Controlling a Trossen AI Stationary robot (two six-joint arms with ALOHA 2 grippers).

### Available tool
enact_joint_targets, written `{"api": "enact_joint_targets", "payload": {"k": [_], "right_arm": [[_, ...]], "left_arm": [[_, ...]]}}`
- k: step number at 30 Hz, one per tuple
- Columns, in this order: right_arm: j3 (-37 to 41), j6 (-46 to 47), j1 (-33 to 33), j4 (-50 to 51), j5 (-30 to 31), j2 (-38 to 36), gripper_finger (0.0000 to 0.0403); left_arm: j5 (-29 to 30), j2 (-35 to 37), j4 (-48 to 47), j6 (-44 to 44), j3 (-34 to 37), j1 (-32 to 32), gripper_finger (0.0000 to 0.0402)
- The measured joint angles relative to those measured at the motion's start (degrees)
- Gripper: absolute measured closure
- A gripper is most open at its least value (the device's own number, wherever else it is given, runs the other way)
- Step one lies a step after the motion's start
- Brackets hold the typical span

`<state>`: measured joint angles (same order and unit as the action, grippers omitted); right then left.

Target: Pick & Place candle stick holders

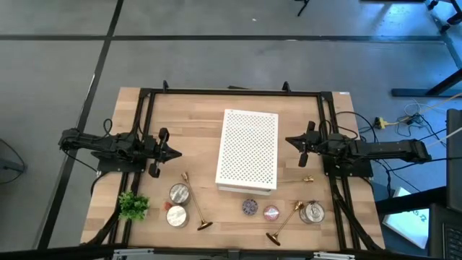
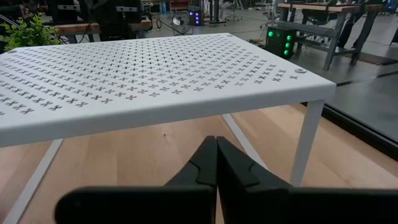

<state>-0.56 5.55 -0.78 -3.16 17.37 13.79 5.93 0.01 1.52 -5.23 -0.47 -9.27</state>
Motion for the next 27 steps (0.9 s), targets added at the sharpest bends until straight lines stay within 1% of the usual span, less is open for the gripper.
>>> {"api": "enact_joint_targets", "payload": {"k": [12,14,16,19,23,27], "right_arm": [[0.00,0.01,0.00,0.00,0.00,0.02,0.0402],[0.00,0.02,-0.02,0.00,0.00,0.00,0.0402],[0.00,0.01,-0.01,0.00,0.00,-0.01,0.0402],[-0.01,0.01,0.00,0.00,0.00,0.01,0.0402],[0.00,0.02,-0.01,0.00,0.00,0.01,0.0402],[0.00,0.00,-0.02,0.00,0.00,0.02,0.0402]], "left_arm": [[0.44,0.00,0.37,0.00,0.00,-0.01,0.0396],[2.71,0.00,3.03,0.00,0.00,0.00,0.0395],[4.58,0.00,7.73,-0.07,0.00,0.00,0.0396],[4.84,0.00,13.83,-2.41,-0.02,0.01,0.0395],[1.72,-0.24,21.25,-3.65,0.00,0.01,0.0396],[-5.82,-2.01,25.76,-5.47,0.00,-0.01,0.0396]]}}
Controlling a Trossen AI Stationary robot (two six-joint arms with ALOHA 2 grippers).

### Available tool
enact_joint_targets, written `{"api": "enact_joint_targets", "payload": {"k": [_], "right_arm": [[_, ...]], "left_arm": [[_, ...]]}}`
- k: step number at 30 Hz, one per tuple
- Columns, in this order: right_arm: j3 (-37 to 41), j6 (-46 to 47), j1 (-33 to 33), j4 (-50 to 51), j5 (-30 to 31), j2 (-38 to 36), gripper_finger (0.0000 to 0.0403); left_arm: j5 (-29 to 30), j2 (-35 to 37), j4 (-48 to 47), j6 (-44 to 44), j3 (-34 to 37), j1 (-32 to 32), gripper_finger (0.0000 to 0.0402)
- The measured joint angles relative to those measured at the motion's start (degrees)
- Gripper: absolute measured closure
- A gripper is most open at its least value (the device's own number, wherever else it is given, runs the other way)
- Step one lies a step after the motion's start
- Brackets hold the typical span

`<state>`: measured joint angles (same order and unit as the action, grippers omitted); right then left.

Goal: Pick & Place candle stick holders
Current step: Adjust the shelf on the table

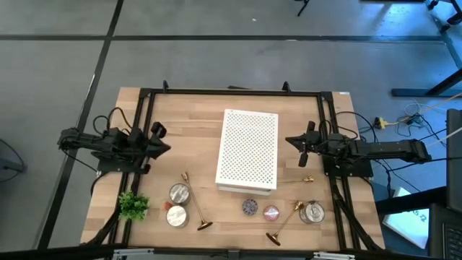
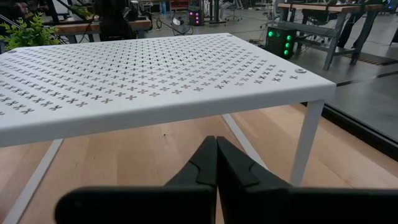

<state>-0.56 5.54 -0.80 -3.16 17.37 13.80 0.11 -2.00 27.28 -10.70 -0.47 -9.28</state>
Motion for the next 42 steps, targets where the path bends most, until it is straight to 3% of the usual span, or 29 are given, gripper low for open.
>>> {"api": "enact_joint_targets", "payload": {"k": [6,17,31,42], "right_arm": [[-0.01,0.00,0.00,0.00,0.00,-0.01,0.0402],[-0.01,0.01,0.00,0.00,0.00,0.00,0.0402],[0.00,0.02,0.00,0.00,0.00,-0.02,0.0402],[-0.02,0.02,0.00,0.00,0.00,-0.02,0.0402]], "left_arm": [[-8.75,-6.64,3.56,-4.56,-0.02,0.00,0.0396],[-8.71,-24.08,19.43,-0.71,-1.82,0.00,0.0395],[-9.59,-41.09,19.20,2.77,-13.73,0.00,0.0395],[-8.37,-45.45,19.31,11.50,-22.73,-0.03,0.0395]]}}
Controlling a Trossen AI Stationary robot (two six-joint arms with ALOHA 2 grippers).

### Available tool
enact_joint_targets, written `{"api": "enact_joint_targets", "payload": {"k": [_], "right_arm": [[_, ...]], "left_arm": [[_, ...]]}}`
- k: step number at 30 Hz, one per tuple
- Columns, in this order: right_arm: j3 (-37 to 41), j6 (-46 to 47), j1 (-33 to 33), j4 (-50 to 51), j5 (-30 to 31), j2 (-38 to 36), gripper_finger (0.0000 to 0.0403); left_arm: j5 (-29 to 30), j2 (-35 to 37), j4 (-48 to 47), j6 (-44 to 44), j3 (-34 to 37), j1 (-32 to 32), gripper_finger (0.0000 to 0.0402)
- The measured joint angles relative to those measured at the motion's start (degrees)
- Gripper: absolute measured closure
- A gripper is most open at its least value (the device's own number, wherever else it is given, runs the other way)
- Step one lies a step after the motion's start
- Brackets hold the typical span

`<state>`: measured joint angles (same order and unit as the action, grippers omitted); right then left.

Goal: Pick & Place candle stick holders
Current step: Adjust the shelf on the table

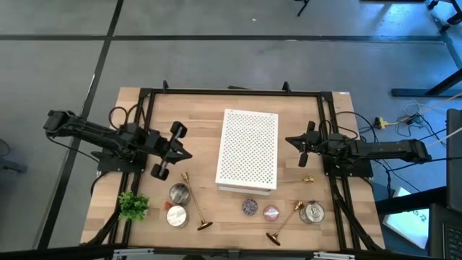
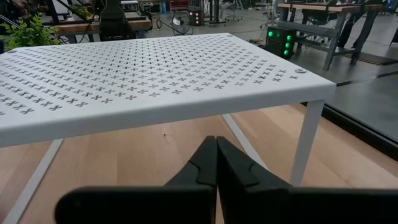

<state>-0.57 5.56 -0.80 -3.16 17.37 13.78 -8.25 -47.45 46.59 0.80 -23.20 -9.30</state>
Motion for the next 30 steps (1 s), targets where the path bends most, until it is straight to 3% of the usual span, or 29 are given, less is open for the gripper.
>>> {"api": "enact_joint_targets", "payload": {"k": [10,23,27,30], "right_arm": [[0.01,-0.02,0.01,0.00,0.00,0.00,0.0402],[0.01,0.01,0.00,0.00,0.00,0.02,0.0402],[0.01,-0.01,0.00,0.00,0.00,0.01,0.0402],[0.02,0.00,0.00,0.00,0.00,0.02,0.0402]], "left_arm": [[-4.10,-2.39,-3.61,-8.27,-0.37,-6.54,0.0395],[-3.17,-9.26,-2.24,-8.74,-0.33,-18.13,0.0395],[0.83,-10.63,-2.01,-11.20,-0.33,-19.35,0.0395],[8.56,-11.27,-4.34,-9.99,-0.92,-20.94,0.0395]]}}
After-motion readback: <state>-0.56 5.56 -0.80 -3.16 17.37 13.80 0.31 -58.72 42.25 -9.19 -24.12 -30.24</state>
